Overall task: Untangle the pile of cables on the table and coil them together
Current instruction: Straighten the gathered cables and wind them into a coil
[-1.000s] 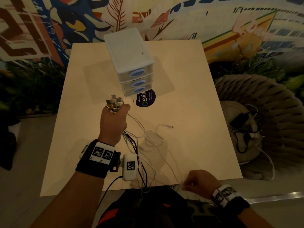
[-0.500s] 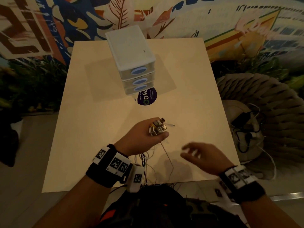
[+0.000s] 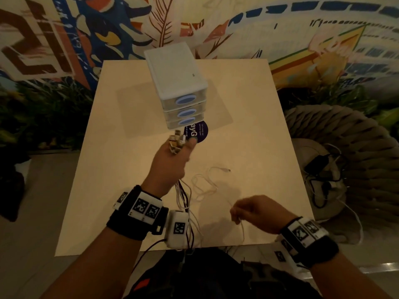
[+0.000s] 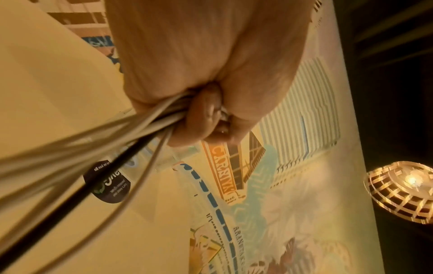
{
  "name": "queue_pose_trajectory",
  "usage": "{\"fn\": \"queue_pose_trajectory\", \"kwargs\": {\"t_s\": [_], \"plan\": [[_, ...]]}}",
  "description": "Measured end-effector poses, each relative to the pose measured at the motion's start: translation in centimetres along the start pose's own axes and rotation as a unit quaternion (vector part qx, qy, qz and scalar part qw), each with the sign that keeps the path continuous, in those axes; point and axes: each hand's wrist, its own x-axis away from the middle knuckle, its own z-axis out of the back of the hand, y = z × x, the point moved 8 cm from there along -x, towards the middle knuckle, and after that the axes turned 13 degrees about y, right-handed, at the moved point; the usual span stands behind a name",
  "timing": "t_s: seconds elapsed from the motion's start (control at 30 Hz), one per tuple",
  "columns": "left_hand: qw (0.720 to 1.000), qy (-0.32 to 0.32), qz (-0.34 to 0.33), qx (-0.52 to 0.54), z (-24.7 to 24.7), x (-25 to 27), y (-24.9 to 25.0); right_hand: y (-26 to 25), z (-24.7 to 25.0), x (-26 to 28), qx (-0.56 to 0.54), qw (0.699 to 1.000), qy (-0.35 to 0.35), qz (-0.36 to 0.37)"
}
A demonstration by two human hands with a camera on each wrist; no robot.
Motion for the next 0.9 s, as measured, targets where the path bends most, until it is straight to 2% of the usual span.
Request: {"fn": "queue_pose_trajectory", "kwargs": {"t_s": [0.07,0.13,0.23,0.33,0.43,0.5,0.6,0.67,0.73,0.8,0.9], "plan": [[0.993,0.009,0.033,0.112,0.4,-0.6,0.6,3.3,-2.6,1.0,0.057,0.997,-0.049,-0.032],[0.985,-0.007,0.044,0.169,0.3,-0.7,1.6,6.5,-5.4,2.0,0.088,0.989,-0.092,-0.069],[0.983,-0.044,0.034,0.177,-0.7,-0.1,2.4,8.4,-7.9,2.6,0.097,0.986,-0.104,-0.09],[0.981,-0.097,0.015,0.166,-2.2,1.1,2.8,6.7,-6.1,2.2,0.114,0.988,-0.07,-0.073],[0.976,-0.163,-0.002,0.148,-3.8,2.5,3.5,2.3,-0.4,0.8,0.008,0.998,0.05,-0.045],[0.973,-0.184,-0.009,0.136,-4.9,3.4,3.9,-1.8,2.8,-0.3,-0.078,0.991,0.111,0.01],[0.977,-0.187,-0.043,0.089,-5.8,4.5,4.6,-7.9,3.4,-3.1,-0.155,0.983,0.081,0.053],[0.982,-0.168,-0.071,0.053,-5.7,4.5,5.2,-9.6,1.4,-5.2,-0.253,0.967,0.02,0.03],[0.985,-0.136,-0.103,0.041,-4.8,3.8,5.9,-9.9,-1.2,-6.3,-0.302,0.953,-0.036,0.001],[0.987,-0.096,-0.118,0.046,-3.3,2.8,6.2,-9.3,-2.8,-6.7,-0.326,0.944,-0.035,-0.021],[0.989,-0.106,-0.066,0.073,-2.0,2.1,4.8,-8.0,-2.9,-6.9,-0.353,0.934,0.017,-0.045]]}}
